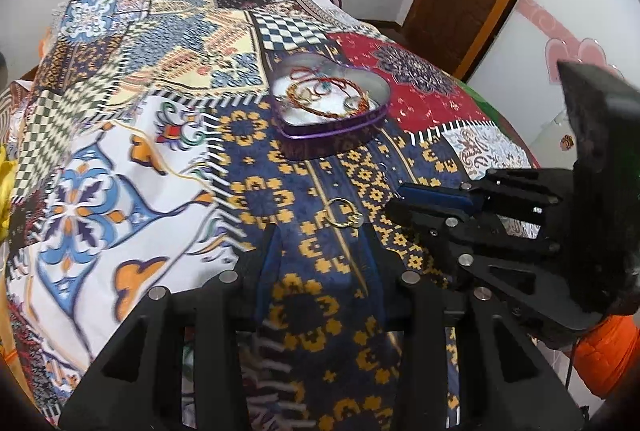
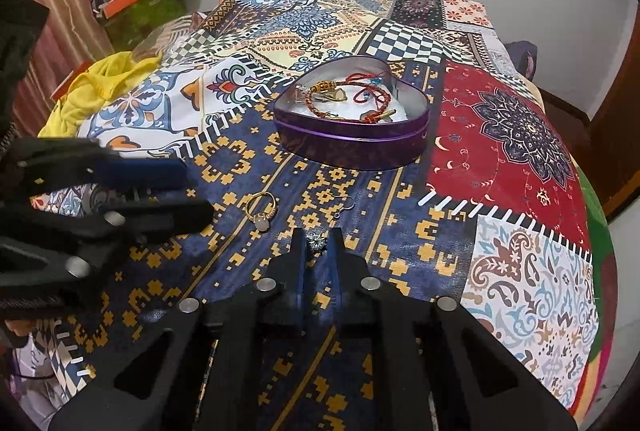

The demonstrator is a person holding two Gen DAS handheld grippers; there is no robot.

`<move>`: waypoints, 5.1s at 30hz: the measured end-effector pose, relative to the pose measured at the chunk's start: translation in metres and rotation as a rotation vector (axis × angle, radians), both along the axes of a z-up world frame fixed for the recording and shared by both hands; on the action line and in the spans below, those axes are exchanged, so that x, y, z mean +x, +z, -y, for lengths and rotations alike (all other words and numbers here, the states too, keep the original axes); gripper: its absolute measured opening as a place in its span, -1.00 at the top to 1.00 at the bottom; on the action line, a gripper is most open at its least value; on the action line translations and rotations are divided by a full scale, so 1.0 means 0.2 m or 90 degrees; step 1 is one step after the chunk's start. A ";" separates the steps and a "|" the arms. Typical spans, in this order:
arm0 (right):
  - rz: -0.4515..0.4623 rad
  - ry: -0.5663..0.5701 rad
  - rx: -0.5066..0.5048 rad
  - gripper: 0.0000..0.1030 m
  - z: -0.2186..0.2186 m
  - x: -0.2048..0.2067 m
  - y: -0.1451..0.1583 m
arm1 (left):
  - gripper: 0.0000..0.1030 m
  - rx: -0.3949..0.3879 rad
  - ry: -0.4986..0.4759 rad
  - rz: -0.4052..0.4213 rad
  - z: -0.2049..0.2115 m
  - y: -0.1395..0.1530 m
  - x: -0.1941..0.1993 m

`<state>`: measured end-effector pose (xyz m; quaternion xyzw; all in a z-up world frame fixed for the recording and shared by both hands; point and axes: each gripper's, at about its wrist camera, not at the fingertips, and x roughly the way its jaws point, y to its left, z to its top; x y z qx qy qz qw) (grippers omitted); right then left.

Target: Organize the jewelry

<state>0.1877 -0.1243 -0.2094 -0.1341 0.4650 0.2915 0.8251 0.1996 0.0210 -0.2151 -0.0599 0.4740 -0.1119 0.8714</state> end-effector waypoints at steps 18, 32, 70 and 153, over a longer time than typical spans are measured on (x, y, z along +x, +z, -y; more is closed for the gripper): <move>0.061 -0.066 0.032 0.82 0.24 0.03 0.22 | 0.89 0.023 0.001 -0.013 0.11 -0.05 0.07; 0.097 -0.069 0.053 0.82 0.24 -0.03 0.36 | 0.89 0.029 0.010 0.055 0.08 0.18 -0.03; 0.044 -0.019 0.066 0.82 -0.08 0.32 0.23 | 0.89 0.009 0.023 0.088 -0.05 0.20 0.32; 0.534 -0.199 0.182 -1.00 0.27 -0.92 1.23 | -0.99 0.074 0.194 0.539 0.06 1.23 -1.03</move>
